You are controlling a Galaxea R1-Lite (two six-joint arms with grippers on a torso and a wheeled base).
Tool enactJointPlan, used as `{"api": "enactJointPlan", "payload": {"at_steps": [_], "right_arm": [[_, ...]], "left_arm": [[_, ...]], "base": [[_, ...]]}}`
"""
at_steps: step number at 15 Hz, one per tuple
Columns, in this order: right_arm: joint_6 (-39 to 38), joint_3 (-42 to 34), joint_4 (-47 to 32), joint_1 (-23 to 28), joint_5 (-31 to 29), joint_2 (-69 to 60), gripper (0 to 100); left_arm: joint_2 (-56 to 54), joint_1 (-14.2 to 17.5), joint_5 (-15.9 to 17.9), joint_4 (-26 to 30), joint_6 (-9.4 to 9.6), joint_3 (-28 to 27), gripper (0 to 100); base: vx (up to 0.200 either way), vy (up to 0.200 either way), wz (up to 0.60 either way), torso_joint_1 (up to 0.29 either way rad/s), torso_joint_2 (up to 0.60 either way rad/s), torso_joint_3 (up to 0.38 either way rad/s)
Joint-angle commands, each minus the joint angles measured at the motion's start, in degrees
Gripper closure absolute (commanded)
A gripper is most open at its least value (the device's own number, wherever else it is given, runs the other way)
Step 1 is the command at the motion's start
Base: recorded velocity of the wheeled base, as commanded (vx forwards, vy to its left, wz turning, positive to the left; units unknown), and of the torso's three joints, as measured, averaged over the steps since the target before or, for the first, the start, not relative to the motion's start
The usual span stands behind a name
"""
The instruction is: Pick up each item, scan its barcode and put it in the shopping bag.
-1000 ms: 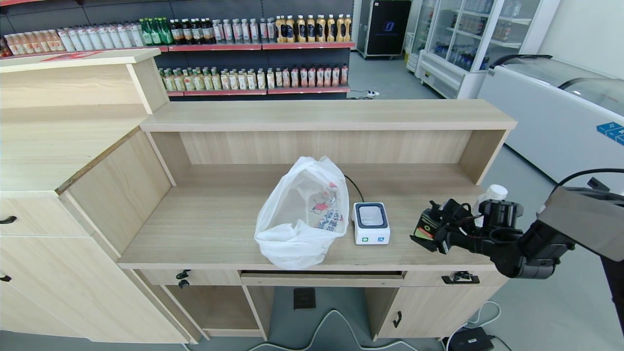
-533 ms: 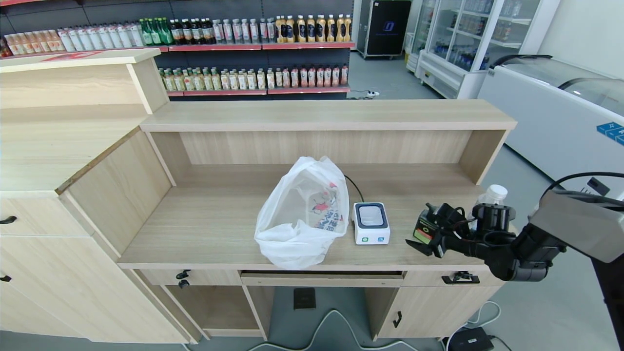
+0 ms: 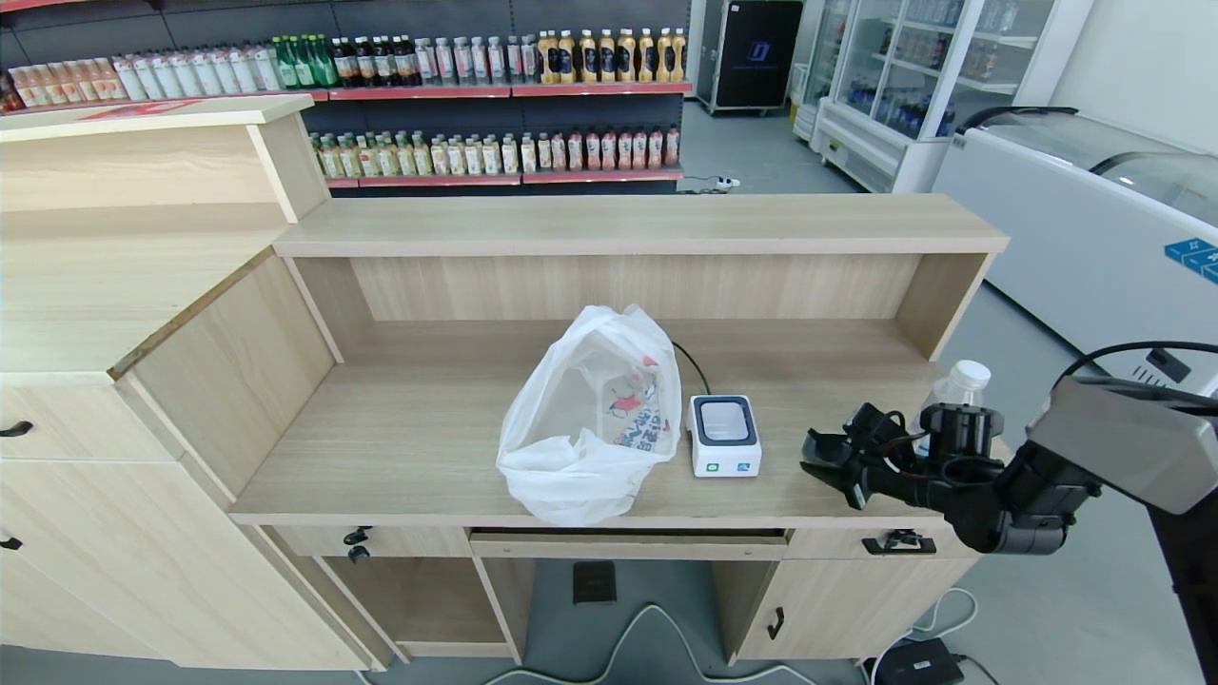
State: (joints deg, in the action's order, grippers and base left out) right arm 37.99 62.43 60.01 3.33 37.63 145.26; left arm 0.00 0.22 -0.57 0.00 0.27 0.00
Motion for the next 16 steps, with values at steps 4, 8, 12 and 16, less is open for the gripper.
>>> {"api": "enactJointPlan", "payload": {"at_steps": [4, 8, 12, 16], "right_arm": [[0.0, 0.1, 0.1, 1.5, -2.7, -2.4, 100], [0.0, -0.9, 0.3, 2.6, -2.1, -8.9, 100], [-0.4, -9.2, 0.0, 4.9, -1.6, -24.2, 100], [-2.0, -15.6, -2.9, 6.5, 1.5, -37.6, 100]], "left_arm": [[0.0, 0.0, 0.0, 0.0, 0.00, 0.0, 100], [0.0, 0.0, 0.0, 0.0, 0.00, 0.0, 100], [0.0, 0.0, 0.0, 0.0, 0.00, 0.0, 100], [0.0, 0.0, 0.0, 0.0, 0.00, 0.0, 100]], "base": [[0.000, 0.000, 0.00, 0.000, 0.00, 0.000], [0.000, 0.000, 0.00, 0.000, 0.00, 0.000], [0.000, 0.000, 0.00, 0.000, 0.00, 0.000], [0.000, 0.000, 0.00, 0.000, 0.00, 0.000]]}}
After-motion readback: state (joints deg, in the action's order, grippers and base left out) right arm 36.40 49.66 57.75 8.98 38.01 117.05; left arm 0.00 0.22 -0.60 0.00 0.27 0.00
